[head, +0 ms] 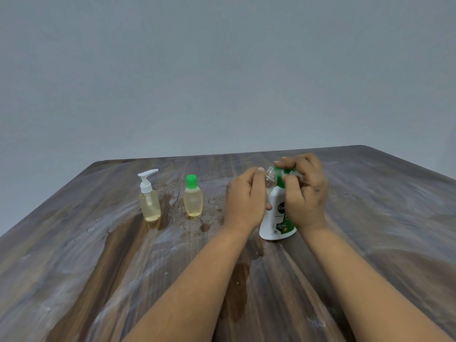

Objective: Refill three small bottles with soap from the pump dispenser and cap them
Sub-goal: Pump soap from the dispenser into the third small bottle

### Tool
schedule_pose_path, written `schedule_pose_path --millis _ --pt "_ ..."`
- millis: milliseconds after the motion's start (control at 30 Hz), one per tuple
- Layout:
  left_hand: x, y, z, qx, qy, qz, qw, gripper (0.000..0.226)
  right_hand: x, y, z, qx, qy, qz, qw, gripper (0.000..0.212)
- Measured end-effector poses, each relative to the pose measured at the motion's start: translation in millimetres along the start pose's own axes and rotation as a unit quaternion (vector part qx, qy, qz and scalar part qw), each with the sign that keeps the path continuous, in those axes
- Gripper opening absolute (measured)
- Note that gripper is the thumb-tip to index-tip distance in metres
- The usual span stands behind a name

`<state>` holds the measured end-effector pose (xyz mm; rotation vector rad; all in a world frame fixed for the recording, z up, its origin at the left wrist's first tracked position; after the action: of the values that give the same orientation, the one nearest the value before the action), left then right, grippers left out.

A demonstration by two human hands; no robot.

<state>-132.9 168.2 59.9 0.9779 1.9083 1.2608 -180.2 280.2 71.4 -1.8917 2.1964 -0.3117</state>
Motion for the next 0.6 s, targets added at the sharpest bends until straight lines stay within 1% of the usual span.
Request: schedule_pose_path --millis 100,267,600 --pt "0.4 0.0 0.0 0.001 0.001 0.001 1.000 0.037 -0.2 0.5 -1.1 0.007 0.005 -0.003 1.000 0.027" --pt "-0.3 0.2 -0.2 0.002 0.000 -0.001 1.000 0.036 -1.4 -3.1 -0.3 -0.021 0.001 0.000 1.000 0.033" --pt "-0.4 -1.6 -1.2 0.003 -0.003 0.003 1.000 0.039 0.1 2.2 -0.5 0.013 0.003 -0.006 1.000 0.025"
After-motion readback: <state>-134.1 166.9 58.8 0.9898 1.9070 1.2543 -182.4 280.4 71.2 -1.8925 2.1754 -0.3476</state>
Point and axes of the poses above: each hand's wrist, its own z-axis away from the middle knuckle, its own x-axis out of the palm, y = z × x, the point moved 3 cm from there along -z, towards the middle knuckle, and after that the axes turned 12 degrees about -x, right-handed, at the moved point
